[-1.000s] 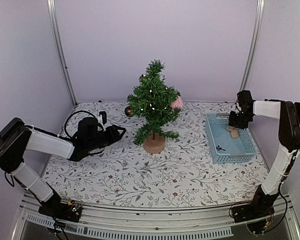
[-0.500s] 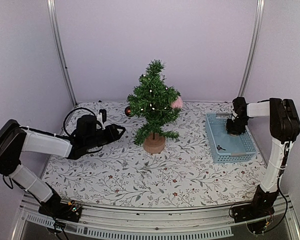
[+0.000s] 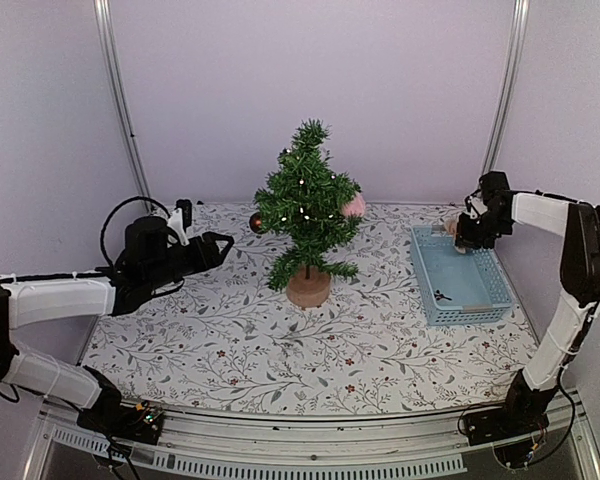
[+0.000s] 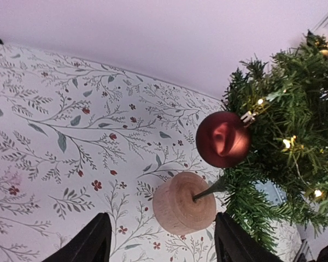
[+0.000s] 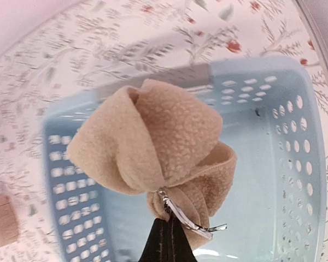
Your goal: Decorate the small christmas tree
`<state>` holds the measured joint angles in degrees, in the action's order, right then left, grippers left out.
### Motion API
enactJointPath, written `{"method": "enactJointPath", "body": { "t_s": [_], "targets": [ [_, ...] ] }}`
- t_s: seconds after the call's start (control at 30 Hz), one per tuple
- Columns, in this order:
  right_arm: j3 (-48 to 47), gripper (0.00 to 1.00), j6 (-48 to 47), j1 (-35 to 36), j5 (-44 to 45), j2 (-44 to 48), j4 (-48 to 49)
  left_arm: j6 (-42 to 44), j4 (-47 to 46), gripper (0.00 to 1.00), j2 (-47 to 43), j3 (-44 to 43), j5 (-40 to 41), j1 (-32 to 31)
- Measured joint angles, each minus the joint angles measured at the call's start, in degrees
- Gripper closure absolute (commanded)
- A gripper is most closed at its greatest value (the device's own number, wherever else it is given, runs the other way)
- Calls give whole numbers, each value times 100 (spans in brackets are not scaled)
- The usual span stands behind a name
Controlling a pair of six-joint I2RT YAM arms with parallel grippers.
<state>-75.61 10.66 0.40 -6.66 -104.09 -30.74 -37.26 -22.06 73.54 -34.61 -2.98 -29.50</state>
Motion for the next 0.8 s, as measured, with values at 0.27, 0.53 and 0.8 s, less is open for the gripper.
{"method": "enactJointPath", "body": {
  "t_s": [0.27,0.53,0.8],
  "targets": [
    [177,100,173,313,-2055,1628,-448,1316,680,31,-1064,-50,-396,96],
    [175,100,-249,1388,-3432,2323,-1580,2793,1174,35,-2339,-55,-1353,11],
    [175,100,-568,2975,-4245,2424,-2122,3967,1834,37,-2347,-686,-1578,-1561]
  ]
}}
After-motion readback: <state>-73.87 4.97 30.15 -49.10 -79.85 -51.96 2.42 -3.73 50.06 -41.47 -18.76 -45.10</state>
